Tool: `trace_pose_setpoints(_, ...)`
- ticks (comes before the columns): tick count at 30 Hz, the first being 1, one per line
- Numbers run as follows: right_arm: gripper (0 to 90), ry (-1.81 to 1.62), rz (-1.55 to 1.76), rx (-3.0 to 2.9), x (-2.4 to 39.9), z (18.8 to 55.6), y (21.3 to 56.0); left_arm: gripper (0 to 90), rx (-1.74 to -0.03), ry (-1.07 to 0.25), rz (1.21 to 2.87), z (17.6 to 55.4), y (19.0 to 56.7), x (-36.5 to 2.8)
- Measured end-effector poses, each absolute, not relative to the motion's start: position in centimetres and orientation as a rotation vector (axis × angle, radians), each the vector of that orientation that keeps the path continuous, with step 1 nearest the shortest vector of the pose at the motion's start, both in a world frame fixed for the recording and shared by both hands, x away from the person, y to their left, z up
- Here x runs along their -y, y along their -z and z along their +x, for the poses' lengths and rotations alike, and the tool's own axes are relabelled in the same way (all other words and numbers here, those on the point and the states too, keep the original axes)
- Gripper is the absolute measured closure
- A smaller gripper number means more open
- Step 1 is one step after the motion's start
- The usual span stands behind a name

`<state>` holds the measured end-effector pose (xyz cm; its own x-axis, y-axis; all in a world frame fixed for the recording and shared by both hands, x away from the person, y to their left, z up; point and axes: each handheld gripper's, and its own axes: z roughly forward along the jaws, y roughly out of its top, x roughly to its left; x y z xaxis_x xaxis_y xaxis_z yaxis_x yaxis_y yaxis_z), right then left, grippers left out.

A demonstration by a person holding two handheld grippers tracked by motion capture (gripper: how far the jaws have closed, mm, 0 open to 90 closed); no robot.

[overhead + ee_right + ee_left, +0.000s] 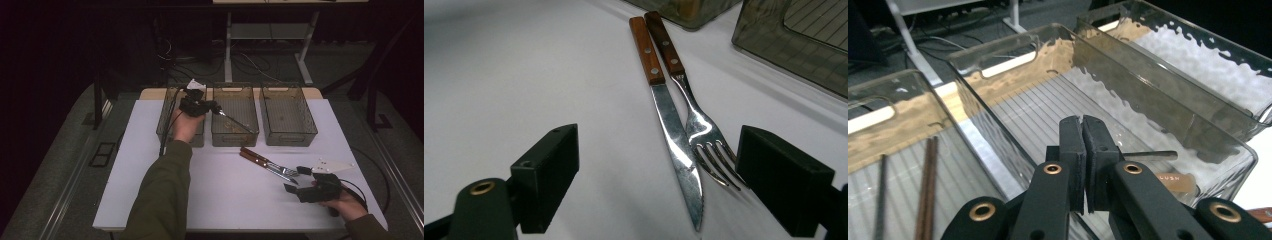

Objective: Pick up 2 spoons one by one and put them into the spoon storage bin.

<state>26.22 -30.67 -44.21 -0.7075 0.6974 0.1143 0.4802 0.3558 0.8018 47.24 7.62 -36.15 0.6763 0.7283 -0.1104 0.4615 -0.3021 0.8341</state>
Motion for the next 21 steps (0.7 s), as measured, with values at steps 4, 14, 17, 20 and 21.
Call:
trace_pose_setpoints(4, 17.5, -1.278, 1.056, -2.372, 30.7, 26.2, 44.2, 88.3, -0.933, -0.346, 1.973, 47.7, 36.7, -7.1)
trace_pose_setpoints(14, 17.5, -1.281, 1.05, -2.374, 30.6, 26.2, 44.2, 84.1, -0.964, -0.36, 2.008, 49.9, 37.5, -6.5)
trace_pose_setpoints(17, 17.5, -1.283, 1.049, -2.377, 30.6, 26.2, 44.2, 59.5, -0.968, -0.445, 2.012, 50.1, 37.4, -5.9)
trace_pose_setpoints(20, 17.5, -1.284, 1.045, -2.377, 30.6, 26.2, 44.2, 50.3, -0.971, -0.436, 1.993, 50.0, 37.3, -6.0)
trace_pose_setpoints(21, 17.5, -1.283, 1.045, -2.378, 30.6, 26.2, 44.2, 47.8, -0.966, -0.429, 1.994, 49.9, 37.2, -6.1)
